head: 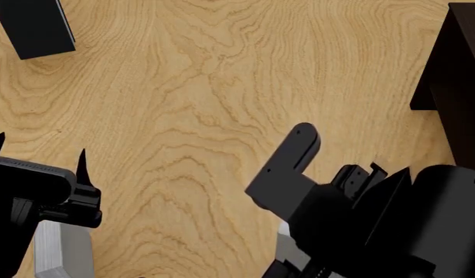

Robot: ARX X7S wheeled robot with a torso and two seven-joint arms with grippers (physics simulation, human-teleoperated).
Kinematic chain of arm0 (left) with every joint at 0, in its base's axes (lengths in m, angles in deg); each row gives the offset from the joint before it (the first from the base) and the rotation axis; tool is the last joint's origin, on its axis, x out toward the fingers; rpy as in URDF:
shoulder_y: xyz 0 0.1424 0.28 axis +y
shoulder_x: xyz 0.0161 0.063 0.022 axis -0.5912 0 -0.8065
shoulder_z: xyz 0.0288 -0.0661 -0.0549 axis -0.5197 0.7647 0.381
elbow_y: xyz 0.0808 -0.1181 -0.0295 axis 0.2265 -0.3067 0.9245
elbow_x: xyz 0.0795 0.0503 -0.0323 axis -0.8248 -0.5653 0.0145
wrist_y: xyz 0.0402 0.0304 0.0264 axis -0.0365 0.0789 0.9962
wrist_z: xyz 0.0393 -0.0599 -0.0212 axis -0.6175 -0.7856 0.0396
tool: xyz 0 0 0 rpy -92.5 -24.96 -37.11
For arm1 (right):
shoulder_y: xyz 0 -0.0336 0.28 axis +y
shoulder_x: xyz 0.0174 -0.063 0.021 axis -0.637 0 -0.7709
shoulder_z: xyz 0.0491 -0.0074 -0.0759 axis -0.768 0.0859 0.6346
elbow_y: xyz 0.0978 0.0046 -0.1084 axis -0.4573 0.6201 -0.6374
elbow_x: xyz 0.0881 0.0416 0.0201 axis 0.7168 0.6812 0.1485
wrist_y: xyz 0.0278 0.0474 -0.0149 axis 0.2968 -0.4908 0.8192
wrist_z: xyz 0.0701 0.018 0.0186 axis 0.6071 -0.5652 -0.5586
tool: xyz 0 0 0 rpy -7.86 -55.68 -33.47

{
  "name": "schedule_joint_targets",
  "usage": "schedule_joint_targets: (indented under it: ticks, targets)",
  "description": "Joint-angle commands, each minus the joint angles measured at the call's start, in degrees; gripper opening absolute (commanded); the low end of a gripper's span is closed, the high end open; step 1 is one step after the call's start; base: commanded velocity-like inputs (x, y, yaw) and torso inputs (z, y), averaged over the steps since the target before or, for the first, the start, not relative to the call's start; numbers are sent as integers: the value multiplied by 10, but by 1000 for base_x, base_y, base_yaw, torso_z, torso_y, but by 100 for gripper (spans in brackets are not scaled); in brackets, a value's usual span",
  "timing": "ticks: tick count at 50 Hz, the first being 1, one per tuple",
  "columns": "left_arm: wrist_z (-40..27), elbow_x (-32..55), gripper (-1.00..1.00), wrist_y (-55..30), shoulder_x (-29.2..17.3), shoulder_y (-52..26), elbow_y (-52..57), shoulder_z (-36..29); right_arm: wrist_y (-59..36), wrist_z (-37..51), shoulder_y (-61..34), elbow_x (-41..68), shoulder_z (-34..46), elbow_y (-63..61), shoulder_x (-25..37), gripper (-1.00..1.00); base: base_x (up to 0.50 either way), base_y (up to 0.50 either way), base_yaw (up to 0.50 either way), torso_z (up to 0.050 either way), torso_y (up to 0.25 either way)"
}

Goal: Pick up the book on the right and place it on the cabinet shelf.

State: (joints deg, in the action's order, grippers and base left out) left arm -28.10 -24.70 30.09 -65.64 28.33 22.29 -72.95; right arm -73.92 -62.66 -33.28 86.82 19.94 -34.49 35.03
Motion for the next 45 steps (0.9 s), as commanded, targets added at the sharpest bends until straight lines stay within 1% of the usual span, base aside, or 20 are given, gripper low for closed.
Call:
schedule_joint_targets:
  ticks: [1,15,16,23,30,40,45]
  targets:
    - [-3,0,100,3,-1,-2,-5,-3,23,-23,17,-27,20,26,-7,100,0,0,0,0,0]
    - [-5,2,100,0,-2,-7,-4,-6,36,-44,28,-49,44,44,-12,100,0,0,0,0,0]
    - [-6,2,100,-3,-2,-8,-2,-6,37,-42,27,-51,45,41,-11,-100,0,0,0,0,0]
    - [-7,3,100,-7,-2,-10,2,-8,23,-24,21,-34,39,7,-8,-100,2,0,0,0,-8]
    - [-8,6,100,-13,-4,-7,16,-7,0,21,16,8,17,-33,-3,-100,2,0,2,-2,-8]
    - [-9,13,100,-29,-10,3,50,5,-44,107,-8,89,-18,-85,4,-100,0,0,1,0,-1]
    - [-9,17,100,-31,-12,7,61,9,-70,178,-28,148,-35,-102,5,-100,0,0,0,0,0]
